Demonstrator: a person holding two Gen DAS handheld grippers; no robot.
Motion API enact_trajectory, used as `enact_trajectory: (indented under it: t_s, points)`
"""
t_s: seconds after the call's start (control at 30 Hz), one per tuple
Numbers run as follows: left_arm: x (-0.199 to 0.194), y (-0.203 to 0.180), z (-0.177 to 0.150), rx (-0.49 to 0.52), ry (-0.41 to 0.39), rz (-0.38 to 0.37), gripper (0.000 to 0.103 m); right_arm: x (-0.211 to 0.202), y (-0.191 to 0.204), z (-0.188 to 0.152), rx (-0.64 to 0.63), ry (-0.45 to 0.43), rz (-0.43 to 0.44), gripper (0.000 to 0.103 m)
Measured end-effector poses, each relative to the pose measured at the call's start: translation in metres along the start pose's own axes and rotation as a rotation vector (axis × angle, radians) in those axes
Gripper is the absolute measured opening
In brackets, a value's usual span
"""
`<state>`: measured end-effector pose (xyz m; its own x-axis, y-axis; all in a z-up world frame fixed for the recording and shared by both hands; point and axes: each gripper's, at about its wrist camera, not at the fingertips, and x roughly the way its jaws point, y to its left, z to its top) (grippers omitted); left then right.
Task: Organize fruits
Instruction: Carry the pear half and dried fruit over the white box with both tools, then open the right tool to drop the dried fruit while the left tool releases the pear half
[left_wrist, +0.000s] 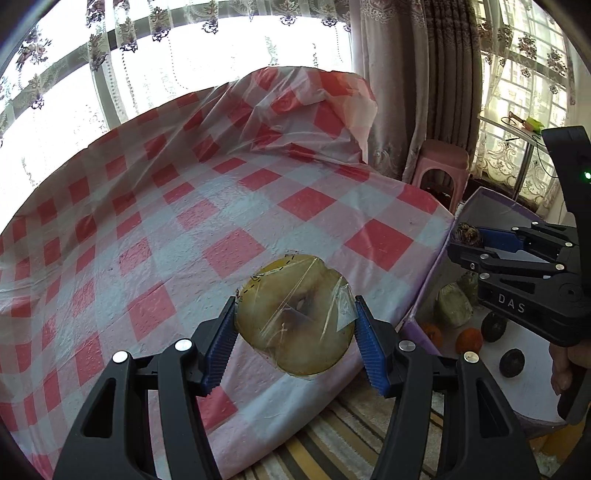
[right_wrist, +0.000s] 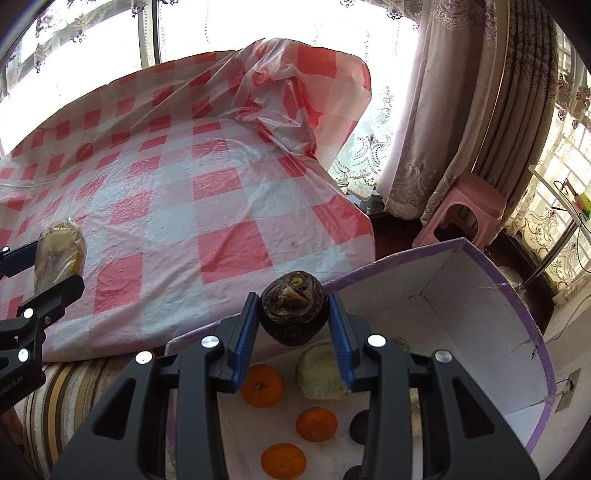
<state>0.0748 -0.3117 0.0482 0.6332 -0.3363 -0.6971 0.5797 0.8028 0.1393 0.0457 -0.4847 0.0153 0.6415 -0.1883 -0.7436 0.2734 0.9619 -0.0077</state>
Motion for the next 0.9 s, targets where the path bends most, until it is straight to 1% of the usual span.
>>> enact_trajectory:
  t_s: [0.27, 0.43, 0.57, 0.8, 0.9]
  points:
    - [0.005, -0.056, 0.008, 0.129, -0.005, -0.087, 0.058, 0.021, -0.037, -0.001, 0.070, 0.020, -0.061, 0.038]
    - [0.010, -0.085, 0.008, 0.224, 0.006, -0.131, 0.058, 0.035, -0.052, -0.004, 0.087, 0.041, -0.097, 0.038]
    - [0.023, -0.108, 0.005, 0.305, 0.049, -0.171, 0.058, 0.048, -0.061, -0.009, 0.080, 0.083, -0.126, 0.038]
    - [0.050, -0.142, -0.005, 0.452, 0.143, -0.195, 0.059, 0.064, -0.070, -0.018, 0.062, 0.150, -0.142, 0.038]
    - [0.063, -0.151, -0.010, 0.495, 0.186, -0.190, 0.059, 0.070, -0.069, -0.021, 0.047, 0.180, -0.139, 0.038]
